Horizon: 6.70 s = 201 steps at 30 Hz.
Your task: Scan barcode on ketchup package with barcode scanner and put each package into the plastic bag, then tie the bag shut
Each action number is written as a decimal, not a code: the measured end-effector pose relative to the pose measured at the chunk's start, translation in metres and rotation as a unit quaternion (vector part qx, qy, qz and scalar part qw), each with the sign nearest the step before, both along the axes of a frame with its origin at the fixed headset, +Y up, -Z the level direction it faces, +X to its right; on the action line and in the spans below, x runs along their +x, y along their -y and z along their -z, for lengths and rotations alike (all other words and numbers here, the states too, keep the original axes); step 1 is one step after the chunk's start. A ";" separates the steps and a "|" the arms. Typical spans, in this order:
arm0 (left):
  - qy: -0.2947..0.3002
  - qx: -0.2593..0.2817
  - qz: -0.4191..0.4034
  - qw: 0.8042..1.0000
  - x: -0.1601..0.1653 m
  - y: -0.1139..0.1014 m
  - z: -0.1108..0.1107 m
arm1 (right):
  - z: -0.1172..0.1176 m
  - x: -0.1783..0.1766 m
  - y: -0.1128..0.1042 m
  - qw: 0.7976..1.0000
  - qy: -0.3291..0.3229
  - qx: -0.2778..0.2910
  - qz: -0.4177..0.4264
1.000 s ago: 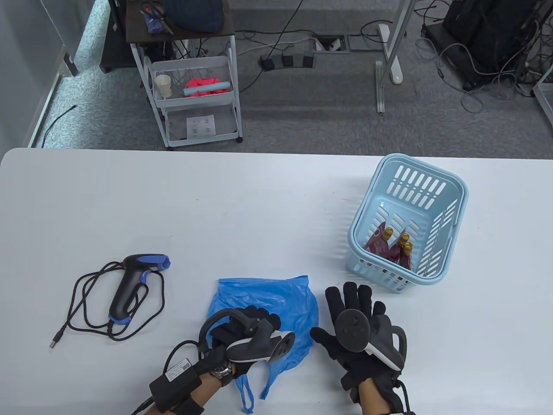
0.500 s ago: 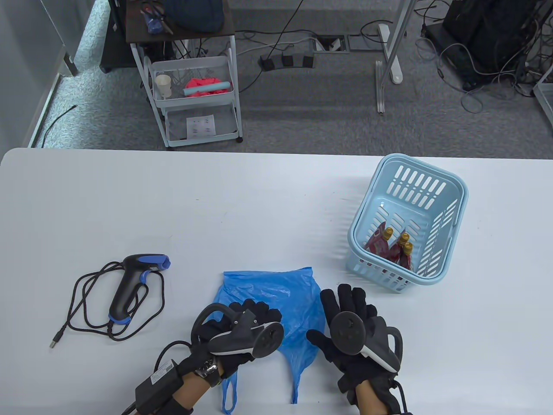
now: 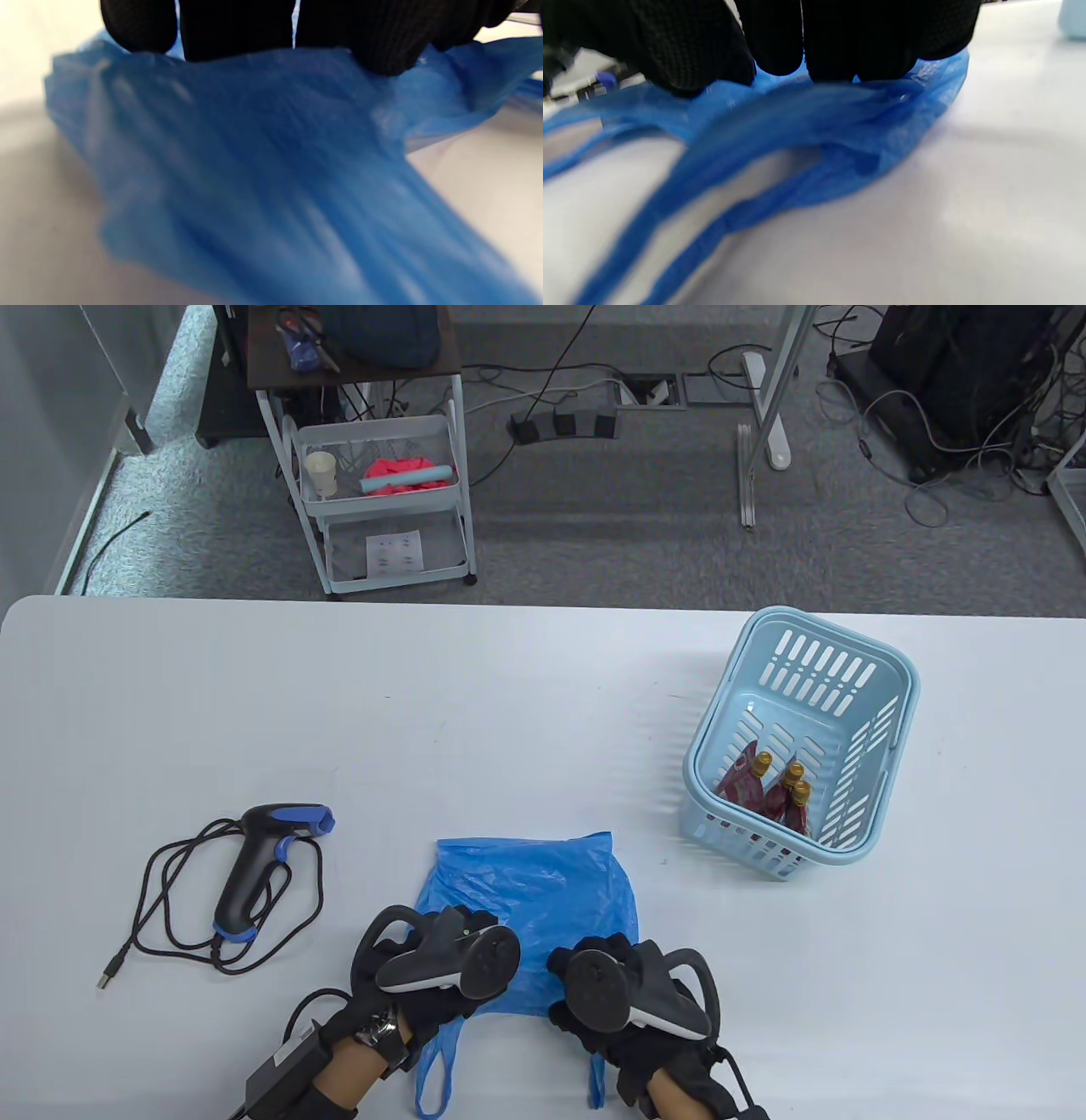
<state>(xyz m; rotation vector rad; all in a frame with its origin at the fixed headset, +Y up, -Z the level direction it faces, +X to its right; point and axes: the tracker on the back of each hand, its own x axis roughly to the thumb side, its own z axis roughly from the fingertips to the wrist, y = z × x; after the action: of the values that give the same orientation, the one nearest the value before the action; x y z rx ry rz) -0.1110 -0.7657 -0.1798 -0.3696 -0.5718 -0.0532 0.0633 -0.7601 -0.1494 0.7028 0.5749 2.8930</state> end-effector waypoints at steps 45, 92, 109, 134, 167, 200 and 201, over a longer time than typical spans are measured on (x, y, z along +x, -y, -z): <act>0.060 0.050 0.018 0.997 0.015 -0.018 -0.024 | 0.019 0.028 0.017 0.987 0.091 -0.068 0.117; -0.031 0.027 -0.021 0.999 -0.029 -0.018 0.003 | 0.002 0.003 -0.003 1.000 -0.001 -0.012 0.019; -0.056 0.034 0.000 0.998 -0.037 -0.016 0.007 | 0.016 0.041 -0.001 0.994 0.106 -0.015 -0.014; -0.069 0.098 -0.169 0.978 -0.052 -0.076 -0.002 | 0.011 0.062 -0.059 0.954 0.143 0.128 0.231; -0.123 0.018 0.005 0.992 -0.058 0.003 0.019 | 0.042 0.050 0.003 0.985 0.103 -0.062 0.127; -0.115 0.013 0.027 0.993 -0.050 0.008 0.019 | 0.026 -0.018 -0.063 0.990 0.000 0.139 0.027; -0.115 0.013 0.027 0.993 -0.050 0.008 0.019 | 0.027 -0.021 -0.050 0.991 -0.008 0.137 0.001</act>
<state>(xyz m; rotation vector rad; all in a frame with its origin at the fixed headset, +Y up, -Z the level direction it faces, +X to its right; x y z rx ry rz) -0.1613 -0.7737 -0.1987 -0.3595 -0.3327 -0.0682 0.0419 -0.7099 -0.1765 0.7563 0.1781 2.9981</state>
